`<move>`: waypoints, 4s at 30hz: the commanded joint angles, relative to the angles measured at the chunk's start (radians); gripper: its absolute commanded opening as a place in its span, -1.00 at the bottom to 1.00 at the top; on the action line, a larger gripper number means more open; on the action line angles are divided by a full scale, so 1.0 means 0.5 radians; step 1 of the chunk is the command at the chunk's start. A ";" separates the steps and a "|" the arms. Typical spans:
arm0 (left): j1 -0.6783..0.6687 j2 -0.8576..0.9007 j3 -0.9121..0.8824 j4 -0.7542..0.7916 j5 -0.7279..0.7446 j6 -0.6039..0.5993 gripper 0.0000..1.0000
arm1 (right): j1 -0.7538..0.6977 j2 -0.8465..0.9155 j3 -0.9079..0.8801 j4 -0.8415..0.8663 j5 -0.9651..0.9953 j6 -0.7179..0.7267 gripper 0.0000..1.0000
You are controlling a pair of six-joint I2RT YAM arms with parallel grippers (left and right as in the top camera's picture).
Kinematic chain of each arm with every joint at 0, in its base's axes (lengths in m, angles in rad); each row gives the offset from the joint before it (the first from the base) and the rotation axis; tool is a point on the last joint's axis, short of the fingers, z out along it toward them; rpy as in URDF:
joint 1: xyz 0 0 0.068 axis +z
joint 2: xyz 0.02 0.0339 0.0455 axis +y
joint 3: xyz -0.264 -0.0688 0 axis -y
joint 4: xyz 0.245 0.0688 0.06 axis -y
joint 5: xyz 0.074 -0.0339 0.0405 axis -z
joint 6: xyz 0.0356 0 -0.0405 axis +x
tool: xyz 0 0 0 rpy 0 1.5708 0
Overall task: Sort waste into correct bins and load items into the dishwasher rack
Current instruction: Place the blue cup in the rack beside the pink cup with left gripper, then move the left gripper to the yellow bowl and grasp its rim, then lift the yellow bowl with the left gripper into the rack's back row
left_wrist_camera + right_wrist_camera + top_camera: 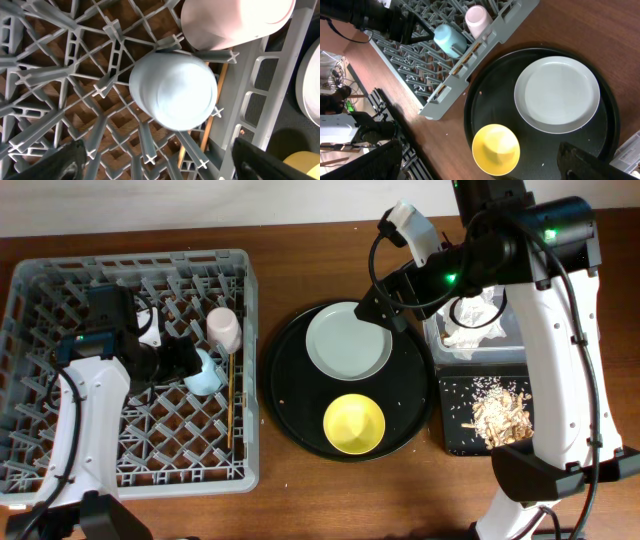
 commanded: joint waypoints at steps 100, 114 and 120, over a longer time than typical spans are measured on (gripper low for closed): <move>-2.316 0.584 0.279 0.321 -0.575 -0.356 -0.99 | -1.022 0.020 -0.011 -0.006 0.475 0.362 0.97; -1.270 0.404 1.355 0.197 0.095 -0.033 -0.99 | -1.022 0.020 -0.011 -0.006 0.475 0.362 0.97; -0.590 0.600 1.354 0.549 1.243 -0.156 -0.99 | -1.022 0.020 -0.011 -0.006 0.475 0.362 0.97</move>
